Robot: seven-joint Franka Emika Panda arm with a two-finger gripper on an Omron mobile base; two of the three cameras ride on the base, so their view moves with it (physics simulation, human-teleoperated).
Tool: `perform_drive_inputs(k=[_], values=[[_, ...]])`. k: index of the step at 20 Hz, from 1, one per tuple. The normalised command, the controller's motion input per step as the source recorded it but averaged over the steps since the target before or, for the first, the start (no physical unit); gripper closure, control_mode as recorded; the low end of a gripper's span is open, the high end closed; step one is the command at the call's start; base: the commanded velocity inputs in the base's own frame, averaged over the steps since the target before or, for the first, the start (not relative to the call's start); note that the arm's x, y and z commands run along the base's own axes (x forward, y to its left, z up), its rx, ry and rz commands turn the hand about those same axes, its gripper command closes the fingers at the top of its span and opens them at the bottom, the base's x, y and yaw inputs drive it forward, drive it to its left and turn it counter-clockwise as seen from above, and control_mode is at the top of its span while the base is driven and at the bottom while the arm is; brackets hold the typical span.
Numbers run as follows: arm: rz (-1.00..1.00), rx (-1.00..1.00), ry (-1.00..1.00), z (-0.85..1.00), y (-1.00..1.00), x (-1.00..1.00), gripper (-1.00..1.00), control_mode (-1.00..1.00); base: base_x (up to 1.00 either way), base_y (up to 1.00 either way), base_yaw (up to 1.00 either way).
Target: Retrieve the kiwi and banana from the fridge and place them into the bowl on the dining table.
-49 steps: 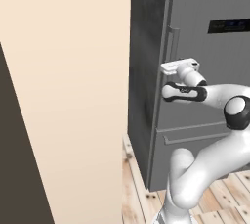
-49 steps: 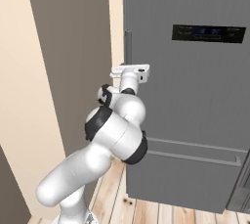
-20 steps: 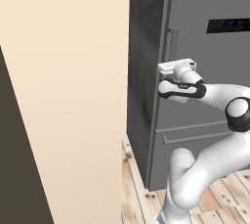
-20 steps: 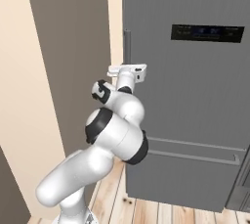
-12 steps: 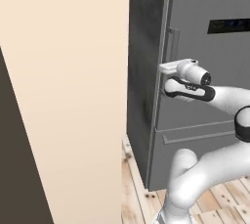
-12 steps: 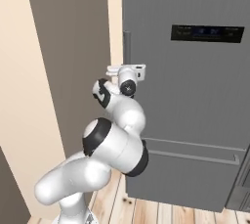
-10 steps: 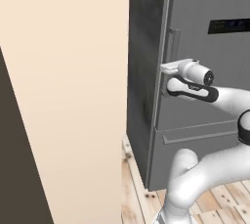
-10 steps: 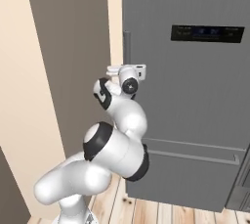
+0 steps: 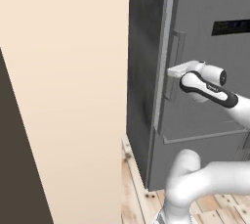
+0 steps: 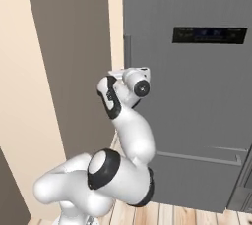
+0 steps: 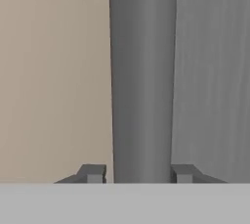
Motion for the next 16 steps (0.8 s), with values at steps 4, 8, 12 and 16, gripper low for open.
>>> perform_drive_inputs(k=[4,8,12,16], values=[[0.03,0.00,0.00,0.09,-0.04,-0.81,1.00,-1.00,0.00,0.00,0.00],[0.00,0.00,0.00,0.11,-0.07,-0.93,1.00,-1.00,0.00,0.00,0.00],[0.00,0.00,0.00,0.12,-0.30,-0.99,1.00,-1.00,0.00,0.00,0.00],[0.00,0.00,0.00,0.02,-0.67,-1.00,1.00,-1.00,0.00,0.00,0.00]])
